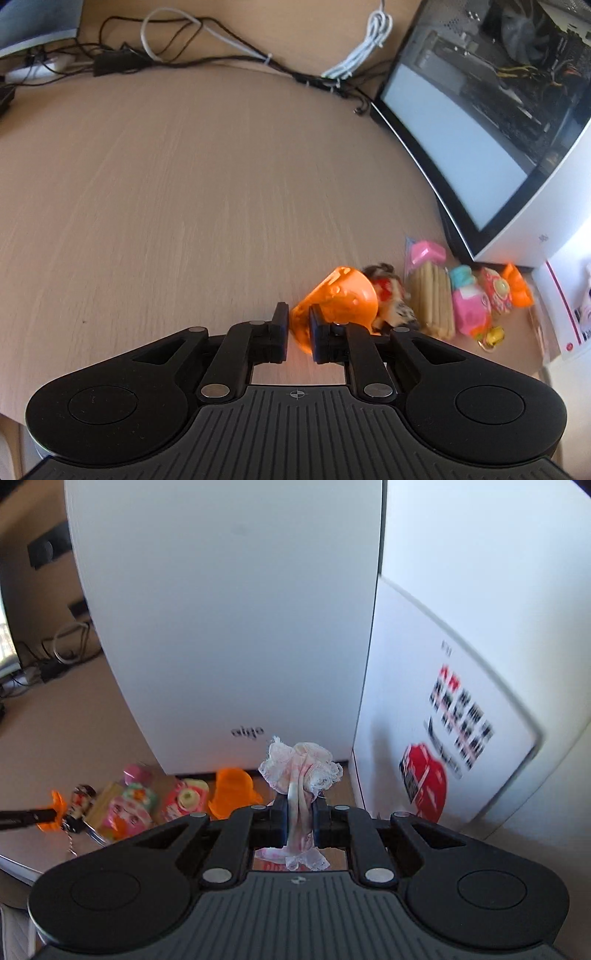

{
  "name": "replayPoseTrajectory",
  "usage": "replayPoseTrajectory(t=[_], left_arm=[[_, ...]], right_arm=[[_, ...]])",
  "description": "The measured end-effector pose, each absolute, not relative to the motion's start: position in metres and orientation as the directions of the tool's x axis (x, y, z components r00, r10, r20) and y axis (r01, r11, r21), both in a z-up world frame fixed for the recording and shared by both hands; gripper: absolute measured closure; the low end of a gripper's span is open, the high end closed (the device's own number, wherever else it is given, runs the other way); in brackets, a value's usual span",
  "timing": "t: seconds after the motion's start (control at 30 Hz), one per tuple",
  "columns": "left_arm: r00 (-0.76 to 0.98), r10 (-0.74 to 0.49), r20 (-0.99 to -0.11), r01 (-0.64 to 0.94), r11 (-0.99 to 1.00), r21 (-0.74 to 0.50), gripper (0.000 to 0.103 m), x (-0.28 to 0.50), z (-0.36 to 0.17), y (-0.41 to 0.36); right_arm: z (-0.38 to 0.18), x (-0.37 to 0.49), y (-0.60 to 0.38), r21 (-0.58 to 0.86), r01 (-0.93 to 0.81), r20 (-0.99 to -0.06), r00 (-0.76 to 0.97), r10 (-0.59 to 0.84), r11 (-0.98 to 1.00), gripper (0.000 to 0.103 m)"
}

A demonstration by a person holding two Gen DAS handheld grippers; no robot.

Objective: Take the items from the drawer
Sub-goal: 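Place orange cup on desk with left tool while right carries pink tissue to desk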

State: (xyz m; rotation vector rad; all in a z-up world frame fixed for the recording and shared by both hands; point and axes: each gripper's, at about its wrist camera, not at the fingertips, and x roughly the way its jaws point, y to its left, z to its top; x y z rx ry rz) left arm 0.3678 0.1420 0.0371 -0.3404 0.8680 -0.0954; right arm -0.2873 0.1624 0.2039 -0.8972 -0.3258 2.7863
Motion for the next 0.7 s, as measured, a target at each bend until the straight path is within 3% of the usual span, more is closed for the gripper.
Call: replayPoseTrajectory(t=[0.3,0.5,0.7], left_arm=[[0.748,-0.216,-0.627,-0.060,0.920,-0.388,0.088,0.349,0.066,0.158],[0.763,-0.263,-0.590,0.024,0.924,-0.381,0.088,0.321,0.093,0.152],[0.643,-0.408,-0.648,0.202,0.907,-0.370,0.088,0.289,0.088,0.117]], right_arm=[[0.179,-0.322,0.176,-0.239,-0.089,-0.605,-0.765,0.220,-0.967,0.091],[0.157,-0.366,0.172,-0.252,-0.041,-0.631,-0.751,0.196,-0.967,0.091],[0.148,-0.377,0.176,-0.227,-0.015,-0.649,-0.744,0.163,-0.974,0.076]])
